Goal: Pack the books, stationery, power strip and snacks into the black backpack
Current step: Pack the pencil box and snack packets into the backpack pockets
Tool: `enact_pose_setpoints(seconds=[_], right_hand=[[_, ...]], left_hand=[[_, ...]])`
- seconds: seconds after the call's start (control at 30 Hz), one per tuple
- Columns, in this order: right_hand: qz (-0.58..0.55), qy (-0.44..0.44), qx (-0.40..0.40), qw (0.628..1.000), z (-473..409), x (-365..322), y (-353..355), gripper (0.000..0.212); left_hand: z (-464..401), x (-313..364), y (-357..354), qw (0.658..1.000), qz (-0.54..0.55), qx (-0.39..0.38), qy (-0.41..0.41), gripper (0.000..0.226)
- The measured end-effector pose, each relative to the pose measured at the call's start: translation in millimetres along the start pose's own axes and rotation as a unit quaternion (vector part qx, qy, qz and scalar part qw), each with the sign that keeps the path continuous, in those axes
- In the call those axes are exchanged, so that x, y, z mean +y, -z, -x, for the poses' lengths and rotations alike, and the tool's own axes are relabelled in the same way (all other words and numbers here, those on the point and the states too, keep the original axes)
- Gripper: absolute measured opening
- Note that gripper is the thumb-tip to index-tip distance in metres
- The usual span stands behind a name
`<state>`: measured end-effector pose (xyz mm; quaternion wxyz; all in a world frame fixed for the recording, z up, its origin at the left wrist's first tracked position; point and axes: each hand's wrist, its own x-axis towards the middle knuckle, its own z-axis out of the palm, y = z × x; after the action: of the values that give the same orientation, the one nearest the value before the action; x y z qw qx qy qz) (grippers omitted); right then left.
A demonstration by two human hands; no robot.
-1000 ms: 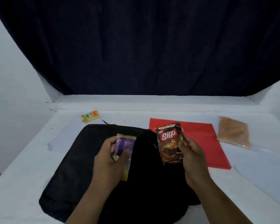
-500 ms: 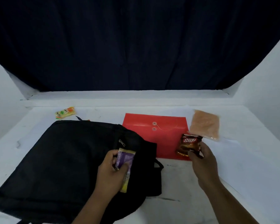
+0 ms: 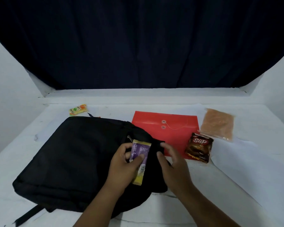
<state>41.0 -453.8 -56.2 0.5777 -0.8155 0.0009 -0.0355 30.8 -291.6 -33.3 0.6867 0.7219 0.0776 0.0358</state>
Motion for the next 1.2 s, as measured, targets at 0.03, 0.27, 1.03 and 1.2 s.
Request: enact_pose_setpoints(seconds=[0.03,0.27,1.03,1.2], right_hand=[[-0.024,0.008,-0.041,0.999,4,-6,-6,0.031],[-0.045,0.003,-0.088,0.995,3,-13,-22,0.046],[-0.022,-0.066,-0.081,0.994,-40,-1,-21,0.035],[0.057,-0.017,-0.102,0.993,-45,-9,-31,0.042]], left_hand=[[1,2,-2,1.0,0.01,-0.003,0.001,0.021],[10,4,4,0.999,0.009,-0.045,-0.015,0.027],[-18,19,53,0.82,-0.525,0.16,-0.161,0.086],[-19,33,64,0.822,-0.529,0.176,-0.117,0.086]])
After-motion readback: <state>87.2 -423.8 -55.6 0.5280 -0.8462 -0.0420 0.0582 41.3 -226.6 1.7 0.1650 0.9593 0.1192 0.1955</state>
